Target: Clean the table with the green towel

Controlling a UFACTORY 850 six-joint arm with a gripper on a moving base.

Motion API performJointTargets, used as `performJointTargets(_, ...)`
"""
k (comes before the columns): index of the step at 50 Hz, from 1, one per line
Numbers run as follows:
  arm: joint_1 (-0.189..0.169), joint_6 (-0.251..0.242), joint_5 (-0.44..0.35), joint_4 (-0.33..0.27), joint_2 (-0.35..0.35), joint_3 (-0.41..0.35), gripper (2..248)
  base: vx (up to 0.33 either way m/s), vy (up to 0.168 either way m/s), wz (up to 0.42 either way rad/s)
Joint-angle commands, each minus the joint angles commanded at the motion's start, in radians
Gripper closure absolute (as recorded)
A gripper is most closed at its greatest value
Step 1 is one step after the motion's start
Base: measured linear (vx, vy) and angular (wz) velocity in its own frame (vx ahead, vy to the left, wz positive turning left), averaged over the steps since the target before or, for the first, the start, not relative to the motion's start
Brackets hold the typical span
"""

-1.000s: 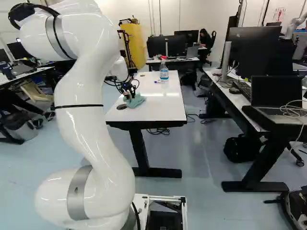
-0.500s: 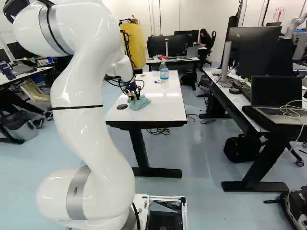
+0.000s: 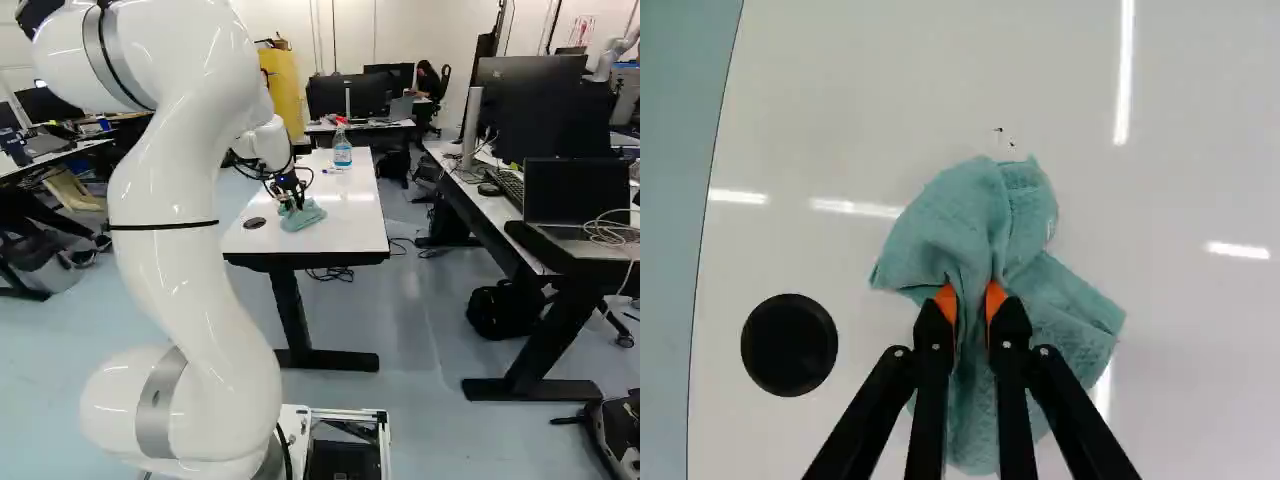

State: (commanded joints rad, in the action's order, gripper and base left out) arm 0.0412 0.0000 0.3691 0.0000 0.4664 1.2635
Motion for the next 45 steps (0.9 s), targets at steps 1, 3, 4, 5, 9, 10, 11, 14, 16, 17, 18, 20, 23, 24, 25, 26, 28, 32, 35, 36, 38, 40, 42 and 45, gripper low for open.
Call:
performJointTargets(1,-0.003,0.000,0.000,0.000,0.000,0.000,199,0.000,0.000,0.000)
performJointTargets(3,-0.009,0.000,0.000,0.000,0.000,-0.001,199,0.000,0.000,0.000)
performJointTargets(4,-0.012,0.000,0.000,0.000,-0.001,-0.001,199,0.000,0.000,0.000)
performJointTargets(5,-0.015,0.000,0.000,0.000,-0.001,-0.001,199,0.000,0.000,0.000)
performJointTargets(9,-0.027,0.000,0.000,0.000,0.000,0.000,199,0.000,0.000,0.000)
performJointTargets(10,-0.030,0.000,0.000,0.000,0.001,0.001,199,0.000,0.000,0.000)
performJointTargets(11,-0.033,0.000,0.000,0.000,0.002,0.003,199,0.000,0.000,0.000)
performJointTargets(14,-0.043,0.000,0.000,0.000,0.006,0.008,199,0.000,0.000,0.000)
performJointTargets(16,-0.048,0.000,0.000,0.000,0.010,0.013,199,0.000,0.000,0.000)
performJointTargets(17,-0.051,0.000,0.000,0.000,0.012,0.016,199,0.000,0.000,0.000)
performJointTargets(18,-0.054,0.000,0.000,0.000,0.014,0.019,199,0.000,0.000,0.000)
performJointTargets(20,-0.060,0.000,0.000,0.000,0.019,0.025,199,0.000,0.000,0.000)
performJointTargets(23,-0.068,0.000,0.000,0.000,0.026,0.035,199,0.000,0.000,0.000)
performJointTargets(24,-0.071,0.000,0.000,0.000,0.028,0.038,199,0.000,0.000,0.000)
performJointTargets(25,-0.074,0.000,0.000,0.000,0.031,0.042,199,0.000,0.000,0.000)
performJointTargets(26,-0.076,0.000,0.000,0.000,0.034,0.045,199,0.000,0.000,0.000)
performJointTargets(28,-0.081,0.000,0.000,0.000,0.039,0.053,199,0.000,0.000,0.000)
performJointTargets(32,-0.088,0.000,0.000,0.000,0.053,0.071,199,0.000,0.000,0.000)
performJointTargets(35,-0.090,0.000,0.000,0.000,0.064,0.087,199,0.000,0.000,0.000)
performJointTargets(36,-0.091,0.000,0.000,0.000,0.068,0.092,199,0.000,0.000,0.000)
performJointTargets(38,-0.092,0.000,0.000,0.000,0.075,0.103,199,0.000,0.000,0.000)
performJointTargets(40,-0.093,0.000,0.000,0.000,0.084,0.114,199,0.000,0.000,0.000)
performJointTargets(42,-0.092,0.000,0.000,0.000,0.092,0.125,199,0.000,0.000,0.000)
performJointTargets(45,-0.092,0.000,0.000,0.000,0.104,0.142,199,0.000,0.000,0.000)
